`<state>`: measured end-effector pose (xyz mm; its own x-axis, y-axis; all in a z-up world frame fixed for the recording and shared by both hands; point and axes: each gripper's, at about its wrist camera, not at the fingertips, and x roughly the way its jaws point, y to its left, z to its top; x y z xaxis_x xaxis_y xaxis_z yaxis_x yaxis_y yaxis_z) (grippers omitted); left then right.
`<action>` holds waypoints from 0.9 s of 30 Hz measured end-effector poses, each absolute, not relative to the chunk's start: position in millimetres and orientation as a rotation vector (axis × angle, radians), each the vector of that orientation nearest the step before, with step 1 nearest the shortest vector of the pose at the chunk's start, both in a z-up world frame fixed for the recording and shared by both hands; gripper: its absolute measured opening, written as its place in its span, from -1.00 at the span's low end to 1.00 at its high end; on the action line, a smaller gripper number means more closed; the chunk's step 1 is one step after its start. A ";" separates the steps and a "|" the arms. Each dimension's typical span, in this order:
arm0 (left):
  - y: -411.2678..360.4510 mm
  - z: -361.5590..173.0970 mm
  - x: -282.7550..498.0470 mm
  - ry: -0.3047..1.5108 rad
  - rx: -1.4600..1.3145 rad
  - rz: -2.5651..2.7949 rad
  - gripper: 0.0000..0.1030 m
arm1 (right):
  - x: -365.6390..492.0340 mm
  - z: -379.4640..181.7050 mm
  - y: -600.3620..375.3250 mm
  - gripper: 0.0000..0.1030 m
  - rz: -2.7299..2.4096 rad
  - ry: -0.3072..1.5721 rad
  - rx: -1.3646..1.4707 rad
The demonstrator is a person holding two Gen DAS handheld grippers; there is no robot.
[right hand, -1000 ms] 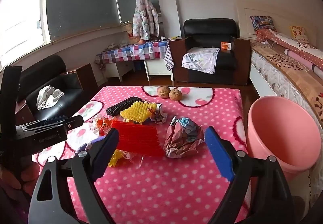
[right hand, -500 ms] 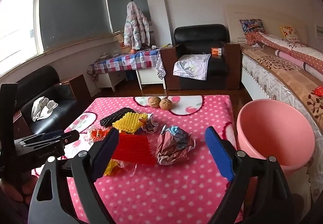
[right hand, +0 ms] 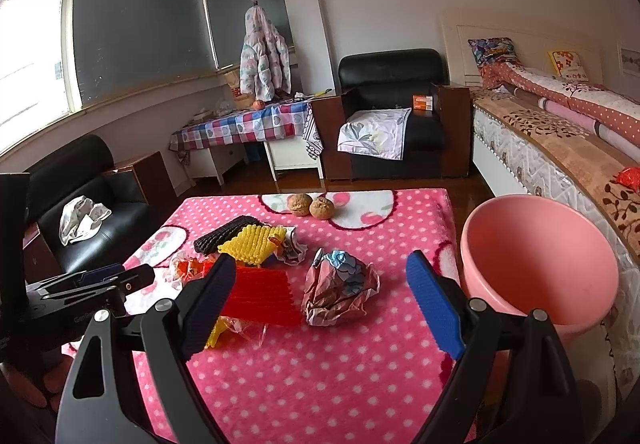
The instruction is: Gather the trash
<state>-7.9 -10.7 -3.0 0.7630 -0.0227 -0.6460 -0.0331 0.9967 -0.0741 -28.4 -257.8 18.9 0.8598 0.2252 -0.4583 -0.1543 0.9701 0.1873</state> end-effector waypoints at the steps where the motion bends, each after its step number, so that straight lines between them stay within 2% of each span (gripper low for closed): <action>1: -10.9 -3.1 -8.1 0.703 -0.083 0.005 -0.01 | -28.9 19.0 -258.1 0.69 0.200 0.498 0.147; 27: -15.7 6.2 -14.6 0.692 -0.081 -0.007 -0.01 | -32.8 22.0 -253.0 0.69 0.208 0.496 0.143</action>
<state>-14.6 -15.7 6.2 0.7703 -0.0333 -0.6368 -0.0202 0.9969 -0.0765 -32.8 -253.0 22.0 0.8589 0.2323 -0.4564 -0.1633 0.9689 0.1859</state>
